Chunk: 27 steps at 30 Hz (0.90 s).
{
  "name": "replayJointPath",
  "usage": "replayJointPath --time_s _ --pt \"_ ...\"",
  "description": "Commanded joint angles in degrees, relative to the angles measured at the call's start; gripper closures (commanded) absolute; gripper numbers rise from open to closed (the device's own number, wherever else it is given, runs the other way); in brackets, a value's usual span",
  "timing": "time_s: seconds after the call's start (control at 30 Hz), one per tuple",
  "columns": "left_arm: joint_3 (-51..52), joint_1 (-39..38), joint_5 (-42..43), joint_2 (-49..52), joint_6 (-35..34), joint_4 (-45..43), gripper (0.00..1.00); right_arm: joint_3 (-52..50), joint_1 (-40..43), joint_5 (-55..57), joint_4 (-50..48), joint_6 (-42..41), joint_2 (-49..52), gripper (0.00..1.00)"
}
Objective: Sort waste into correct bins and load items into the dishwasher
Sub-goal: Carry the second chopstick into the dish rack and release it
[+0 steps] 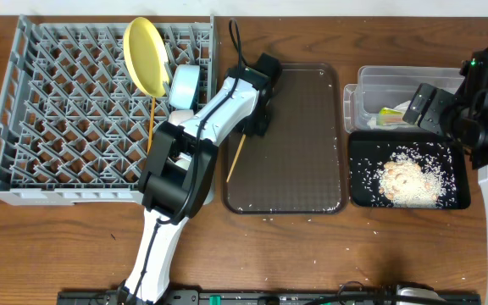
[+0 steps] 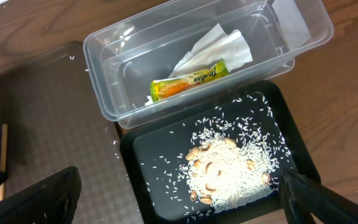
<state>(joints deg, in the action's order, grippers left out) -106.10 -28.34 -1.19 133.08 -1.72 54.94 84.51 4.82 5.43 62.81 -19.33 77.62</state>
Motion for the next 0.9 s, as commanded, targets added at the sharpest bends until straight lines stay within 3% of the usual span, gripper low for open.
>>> replayJointPath --time_s 0.0,0.3,0.5,0.7,0.87 --pt "-2.3 0.1 0.6 -1.0 -0.3 3.7 0.93 0.1 0.5 0.7 0.0 -0.8 0.3 0.01" --pt "-10.3 2.8 0.3 -16.0 0.0 15.4 0.92 0.1 0.5 0.7 0.0 -0.8 0.3 0.01" --pt "-10.3 9.0 -8.8 -26.4 1.1 20.7 0.92 0.1 0.5 0.7 0.0 -0.8 0.3 0.01" --pt "-8.2 18.1 -10.4 -26.6 1.3 24.4 0.92 0.1 0.5 0.7 0.0 -0.8 0.3 0.01" --pt "-1.7 22.8 -10.0 -25.4 2.4 19.0 0.92 0.1 0.5 0.7 0.0 -0.8 0.3 0.01"
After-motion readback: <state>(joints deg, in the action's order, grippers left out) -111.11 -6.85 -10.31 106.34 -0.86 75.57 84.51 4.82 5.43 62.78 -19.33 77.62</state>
